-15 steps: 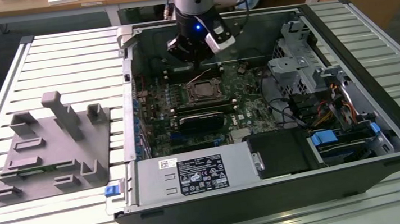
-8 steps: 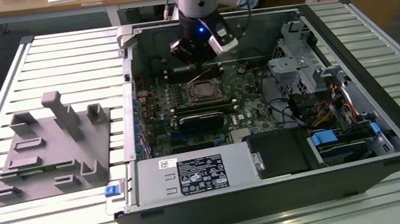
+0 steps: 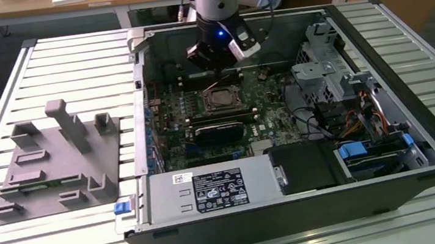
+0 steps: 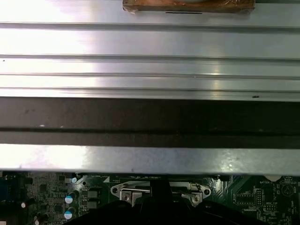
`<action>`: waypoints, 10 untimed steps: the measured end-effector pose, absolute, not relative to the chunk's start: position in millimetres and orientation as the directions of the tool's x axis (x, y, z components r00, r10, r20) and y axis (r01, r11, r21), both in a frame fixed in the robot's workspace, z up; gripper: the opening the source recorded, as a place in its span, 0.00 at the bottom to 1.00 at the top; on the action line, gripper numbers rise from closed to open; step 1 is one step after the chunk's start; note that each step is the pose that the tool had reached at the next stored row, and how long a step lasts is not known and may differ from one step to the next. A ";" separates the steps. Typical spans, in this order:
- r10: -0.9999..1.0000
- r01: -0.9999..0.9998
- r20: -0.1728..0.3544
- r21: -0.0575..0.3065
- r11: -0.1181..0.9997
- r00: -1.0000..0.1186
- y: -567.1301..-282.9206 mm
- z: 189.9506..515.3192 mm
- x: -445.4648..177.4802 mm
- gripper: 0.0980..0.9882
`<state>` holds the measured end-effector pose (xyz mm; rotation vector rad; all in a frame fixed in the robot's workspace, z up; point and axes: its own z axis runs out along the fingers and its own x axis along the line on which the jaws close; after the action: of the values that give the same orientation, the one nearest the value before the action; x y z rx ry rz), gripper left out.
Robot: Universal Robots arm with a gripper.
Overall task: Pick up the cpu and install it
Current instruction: 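Install the first cpu locking lever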
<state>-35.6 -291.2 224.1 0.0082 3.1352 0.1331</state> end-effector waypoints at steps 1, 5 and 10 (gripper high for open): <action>0.006 0.005 -0.003 0.085 0.996 -1.000 -291.2 223.8 -35.5 0.01; 0.005 0.005 -0.003 0.085 0.996 -1.000 -290.3 222.4 -34.2 0.01; 0.005 0.005 -0.003 0.085 0.996 -1.000 -289.8 219.6 -31.9 0.01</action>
<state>-31.9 -289.8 219.6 0.0083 3.1353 0.1328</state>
